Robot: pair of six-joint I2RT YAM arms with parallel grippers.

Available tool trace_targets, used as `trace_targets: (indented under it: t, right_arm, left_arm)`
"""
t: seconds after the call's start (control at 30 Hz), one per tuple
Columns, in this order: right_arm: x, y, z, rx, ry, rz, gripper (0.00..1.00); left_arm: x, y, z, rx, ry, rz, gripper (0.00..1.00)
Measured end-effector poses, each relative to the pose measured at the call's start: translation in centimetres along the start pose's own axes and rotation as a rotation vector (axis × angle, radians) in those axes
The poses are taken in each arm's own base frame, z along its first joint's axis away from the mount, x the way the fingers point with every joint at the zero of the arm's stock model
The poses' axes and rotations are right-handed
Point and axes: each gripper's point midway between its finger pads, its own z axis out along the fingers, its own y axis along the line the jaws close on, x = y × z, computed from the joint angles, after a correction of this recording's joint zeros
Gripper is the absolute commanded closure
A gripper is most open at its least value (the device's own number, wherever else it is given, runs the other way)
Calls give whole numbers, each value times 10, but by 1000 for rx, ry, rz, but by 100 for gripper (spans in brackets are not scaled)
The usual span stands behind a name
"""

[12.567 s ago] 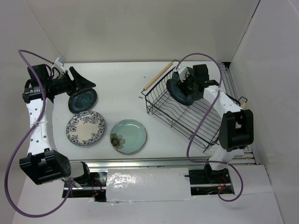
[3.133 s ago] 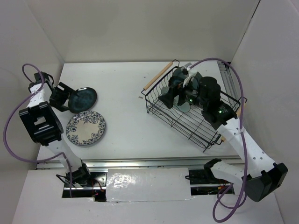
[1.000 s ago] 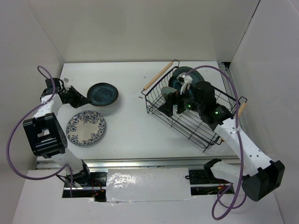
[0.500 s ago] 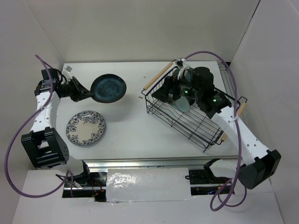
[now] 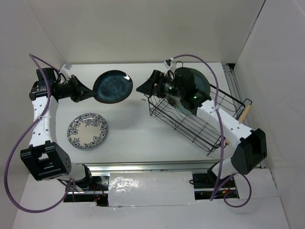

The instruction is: Load the plates into the dish rack

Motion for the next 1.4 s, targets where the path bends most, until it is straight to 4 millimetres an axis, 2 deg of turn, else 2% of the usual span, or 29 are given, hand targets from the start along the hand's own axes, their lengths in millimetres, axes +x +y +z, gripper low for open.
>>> trace_targets:
  t: [0.2,0.43,0.67,0.73,0.97,1.03,1.1,1.17,1.23,1.27,1.3,1.33,1.4]
  right_arm:
    - [24,-8,31,23,-29,207,10]
    - [46,-9,67,24,-25,346,14]
    - [52,-12,94,-38,-30,444,36]
    - [49,-7,96,-61,-39,454,45]
    - [40,15,96,-142,-61,449,59]
    - [41,15,96,-142,-58,446,72]
    - [40,15,95,-143,-58,454,92]
    - [38,17,95,-145,-63,453,100]
    - [36,18,95,-147,-60,456,100]
    - [34,21,95,-149,-62,439,100]
    - [31,24,94,-144,-62,414,100]
    - [28,25,93,-134,-60,386,100]
    - [19,31,90,-120,-60,305,100]
  left_arm:
    - [4,-14,-7,42,1,-3,100]
    - [8,-27,-12,95,14,1,100]
    - [10,-34,-16,108,8,3,100]
    - [10,-34,-17,108,6,4,100]
    - [14,-33,-16,114,11,-1,100]
    - [14,-33,-17,115,9,-1,100]
    - [14,-34,-18,120,3,6,100]
    - [14,-35,-19,131,-1,18,100]
    - [13,-35,-20,125,-12,28,100]
    - [13,-35,-21,124,-10,21,99]
    - [13,-35,-21,125,-10,19,91]
    - [14,-35,-21,124,-8,16,68]
    - [15,-36,-22,122,-4,21,43]
